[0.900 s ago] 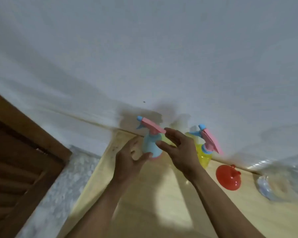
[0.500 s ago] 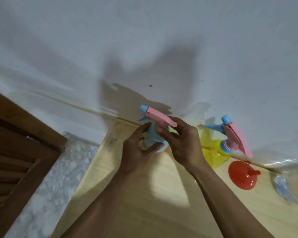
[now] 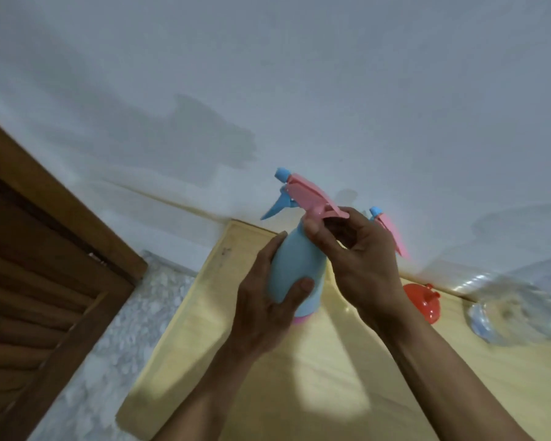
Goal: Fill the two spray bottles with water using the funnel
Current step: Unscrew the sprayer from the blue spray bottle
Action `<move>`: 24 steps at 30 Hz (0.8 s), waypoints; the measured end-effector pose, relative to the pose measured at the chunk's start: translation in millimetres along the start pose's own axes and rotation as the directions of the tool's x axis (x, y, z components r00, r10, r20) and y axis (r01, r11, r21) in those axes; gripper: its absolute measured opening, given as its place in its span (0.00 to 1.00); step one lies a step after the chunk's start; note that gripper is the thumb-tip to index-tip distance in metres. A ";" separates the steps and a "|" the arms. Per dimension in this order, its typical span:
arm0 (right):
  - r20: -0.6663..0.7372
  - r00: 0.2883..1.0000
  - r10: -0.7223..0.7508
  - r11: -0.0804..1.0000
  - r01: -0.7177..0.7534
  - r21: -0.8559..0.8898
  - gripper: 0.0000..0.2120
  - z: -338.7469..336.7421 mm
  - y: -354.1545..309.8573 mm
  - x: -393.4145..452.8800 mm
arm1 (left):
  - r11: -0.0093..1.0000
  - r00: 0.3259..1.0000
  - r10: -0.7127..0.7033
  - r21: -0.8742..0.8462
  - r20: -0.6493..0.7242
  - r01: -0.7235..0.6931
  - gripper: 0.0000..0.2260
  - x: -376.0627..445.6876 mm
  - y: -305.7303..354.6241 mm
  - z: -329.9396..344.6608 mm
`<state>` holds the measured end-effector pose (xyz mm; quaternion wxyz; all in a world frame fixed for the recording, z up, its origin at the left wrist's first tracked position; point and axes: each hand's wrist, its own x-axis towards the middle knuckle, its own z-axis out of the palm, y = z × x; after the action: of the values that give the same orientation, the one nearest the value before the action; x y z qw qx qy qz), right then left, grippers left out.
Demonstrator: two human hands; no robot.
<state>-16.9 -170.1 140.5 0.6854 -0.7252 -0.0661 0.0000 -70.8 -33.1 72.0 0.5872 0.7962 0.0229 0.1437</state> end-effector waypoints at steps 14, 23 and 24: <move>-0.154 0.986 -0.062 0.996 0.070 0.046 0.11 -4.5 -123.5 -98.9 | 0.957 0.997 0.067 -0.280 -0.029 -0.073 0.24 -76.4 127.8 -36.2; -0.247 0.968 -0.040 0.985 0.080 0.155 0.06 15.1 -155.9 -177.9 | 0.908 0.991 0.099 -0.415 0.085 -0.055 0.20 -129.5 157.6 -71.9; -0.249 0.968 -0.039 0.986 0.078 0.148 0.05 15.1 -157.4 -186.4 | 0.902 0.989 0.114 -0.427 0.095 -0.063 0.20 -135.8 160.2 -73.9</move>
<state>-218.1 -164.8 279.2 0.7429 -0.6611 -0.0021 -0.1049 -240.9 -41.9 215.3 0.7388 0.6575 -0.0793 0.1247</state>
